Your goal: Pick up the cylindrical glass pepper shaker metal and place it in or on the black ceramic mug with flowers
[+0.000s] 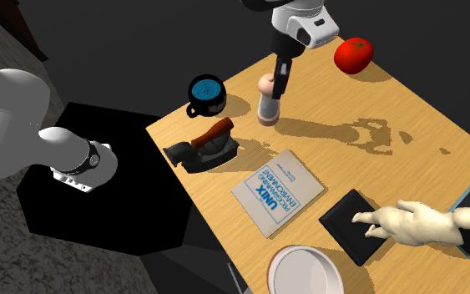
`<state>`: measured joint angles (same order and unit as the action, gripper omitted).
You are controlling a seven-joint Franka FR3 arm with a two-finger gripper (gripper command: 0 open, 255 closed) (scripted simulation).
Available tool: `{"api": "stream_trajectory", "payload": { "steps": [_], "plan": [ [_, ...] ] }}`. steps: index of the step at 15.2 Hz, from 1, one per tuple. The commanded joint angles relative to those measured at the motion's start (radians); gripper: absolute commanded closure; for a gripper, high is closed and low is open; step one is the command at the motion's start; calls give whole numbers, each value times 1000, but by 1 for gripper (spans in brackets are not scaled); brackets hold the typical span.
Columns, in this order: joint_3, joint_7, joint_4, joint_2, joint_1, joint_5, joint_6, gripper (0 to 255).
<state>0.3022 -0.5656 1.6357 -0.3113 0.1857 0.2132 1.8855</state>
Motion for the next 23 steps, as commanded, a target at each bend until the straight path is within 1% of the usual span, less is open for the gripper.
{"api": "stream_trajectory", "payload": {
  "steps": [1,11,23],
  "plan": [
    [1,5,-19,7,0,-4,-26,255],
    [5,23,-137,19,5,-13,-154,255],
    [8,39,-318,0,20,-10,-315,255]
  ]
}}
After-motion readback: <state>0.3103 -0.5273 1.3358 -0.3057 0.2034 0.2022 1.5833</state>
